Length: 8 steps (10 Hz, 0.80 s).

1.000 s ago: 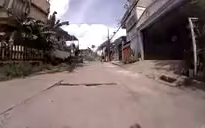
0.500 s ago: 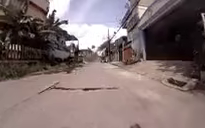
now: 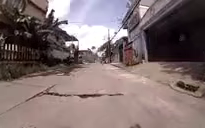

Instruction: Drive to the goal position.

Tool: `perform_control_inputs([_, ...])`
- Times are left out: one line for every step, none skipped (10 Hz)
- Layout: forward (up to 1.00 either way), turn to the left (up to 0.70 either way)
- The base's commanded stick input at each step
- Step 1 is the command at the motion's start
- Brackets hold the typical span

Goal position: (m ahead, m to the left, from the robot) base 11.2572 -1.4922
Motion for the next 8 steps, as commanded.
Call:
perform_control_inputs([0.7,0.02])
perform_control_inputs([0.7,0.02])
perform_control_inputs([0.7,0.02])
perform_control_inputs([0.7,0.02])
perform_control_inputs([0.7,0.02])
perform_control_inputs([0.7,0.02])
perform_control_inputs([0.7,0.02])
perform_control_inputs([0.7,0.02])
